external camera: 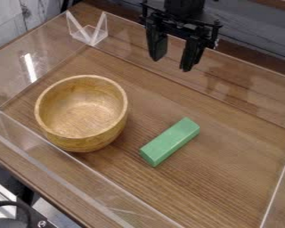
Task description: Put the green block in the brown bowl
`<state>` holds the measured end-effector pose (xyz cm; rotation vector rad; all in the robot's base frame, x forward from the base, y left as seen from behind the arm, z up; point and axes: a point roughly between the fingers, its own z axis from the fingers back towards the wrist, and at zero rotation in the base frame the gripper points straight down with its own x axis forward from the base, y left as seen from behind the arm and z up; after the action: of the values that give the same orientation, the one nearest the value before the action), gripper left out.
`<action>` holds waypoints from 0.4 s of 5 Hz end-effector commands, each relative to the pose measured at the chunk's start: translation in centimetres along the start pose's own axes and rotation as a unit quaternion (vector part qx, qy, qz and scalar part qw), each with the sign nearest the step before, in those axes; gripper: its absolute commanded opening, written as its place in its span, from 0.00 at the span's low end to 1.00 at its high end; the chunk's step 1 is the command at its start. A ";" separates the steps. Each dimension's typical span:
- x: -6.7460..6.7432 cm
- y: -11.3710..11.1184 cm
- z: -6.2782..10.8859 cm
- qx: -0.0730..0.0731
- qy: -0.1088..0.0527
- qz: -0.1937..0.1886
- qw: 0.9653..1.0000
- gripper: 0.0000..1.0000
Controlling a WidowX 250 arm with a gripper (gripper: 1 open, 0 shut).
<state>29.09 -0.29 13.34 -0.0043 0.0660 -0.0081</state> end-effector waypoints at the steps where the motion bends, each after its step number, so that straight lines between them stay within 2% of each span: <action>1: -0.7 -0.3 -0.9 -0.001 0.004 -0.011 1.000 1.00; 2: -2.4 -0.9 -2.0 -0.002 -0.002 -0.049 0.999 1.00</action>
<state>26.16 -1.09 9.91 -0.0116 0.1226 -0.0927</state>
